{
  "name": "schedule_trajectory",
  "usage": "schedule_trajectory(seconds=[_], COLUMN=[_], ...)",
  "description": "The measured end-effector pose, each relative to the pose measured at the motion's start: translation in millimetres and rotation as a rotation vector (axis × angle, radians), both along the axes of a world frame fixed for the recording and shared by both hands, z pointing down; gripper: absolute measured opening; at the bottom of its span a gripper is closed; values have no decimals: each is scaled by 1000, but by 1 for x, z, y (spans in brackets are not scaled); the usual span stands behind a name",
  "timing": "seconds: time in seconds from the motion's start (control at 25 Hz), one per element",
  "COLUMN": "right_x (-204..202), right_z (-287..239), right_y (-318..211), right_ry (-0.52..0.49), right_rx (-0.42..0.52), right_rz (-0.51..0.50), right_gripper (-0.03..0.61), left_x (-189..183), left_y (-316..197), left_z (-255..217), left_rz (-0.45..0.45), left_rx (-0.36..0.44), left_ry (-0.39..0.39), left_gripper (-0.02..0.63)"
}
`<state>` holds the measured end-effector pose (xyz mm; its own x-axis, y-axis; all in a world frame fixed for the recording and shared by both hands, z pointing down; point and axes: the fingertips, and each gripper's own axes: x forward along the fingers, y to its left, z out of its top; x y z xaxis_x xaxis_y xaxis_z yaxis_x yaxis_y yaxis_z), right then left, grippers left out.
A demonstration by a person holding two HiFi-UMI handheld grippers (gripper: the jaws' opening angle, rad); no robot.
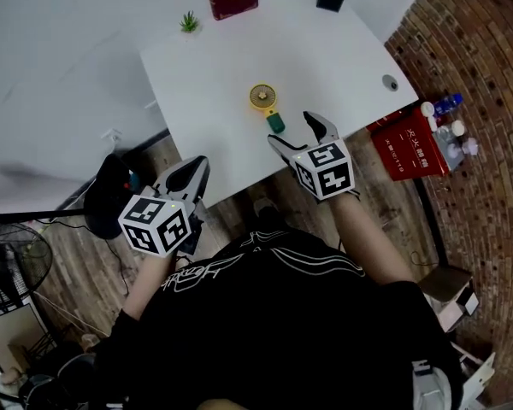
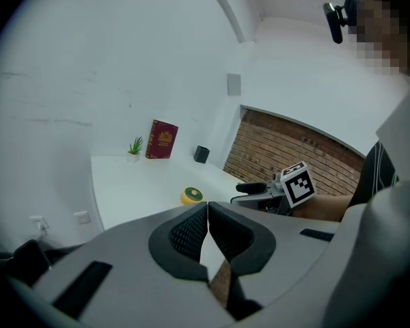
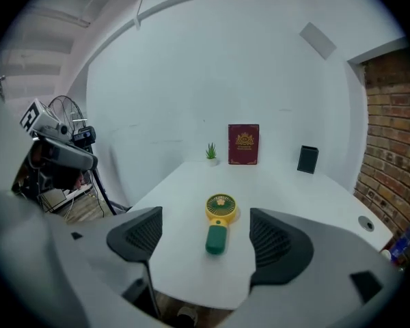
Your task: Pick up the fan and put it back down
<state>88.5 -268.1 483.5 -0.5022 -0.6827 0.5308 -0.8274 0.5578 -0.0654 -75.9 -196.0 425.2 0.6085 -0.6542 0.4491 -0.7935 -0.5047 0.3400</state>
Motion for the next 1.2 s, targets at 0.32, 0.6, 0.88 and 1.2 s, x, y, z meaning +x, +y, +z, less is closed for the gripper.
schedule_trajectory(seconds=[0.32,0.6,0.88,1.2], right_x=[-10,-15,-16,-19], right_z=[41,77,99,113], right_y=[-45,-63,-71,-70], right_ry=[46,88,112,121], right_rx=[-73,-139,-187,-229], right_rz=[-17,-16,-3,8], right_gripper=[374,362,343,260], left_x=[-18,-24,-30,-46], left_y=[-30,-45,-49,-53], left_z=[10,23,29,23], left_rz=[-71,-106,-132,-221], left_rx=[-35,-62,-75,-46], left_ry=[-16,-10,-10,6], left_gripper=[34,34,34,34])
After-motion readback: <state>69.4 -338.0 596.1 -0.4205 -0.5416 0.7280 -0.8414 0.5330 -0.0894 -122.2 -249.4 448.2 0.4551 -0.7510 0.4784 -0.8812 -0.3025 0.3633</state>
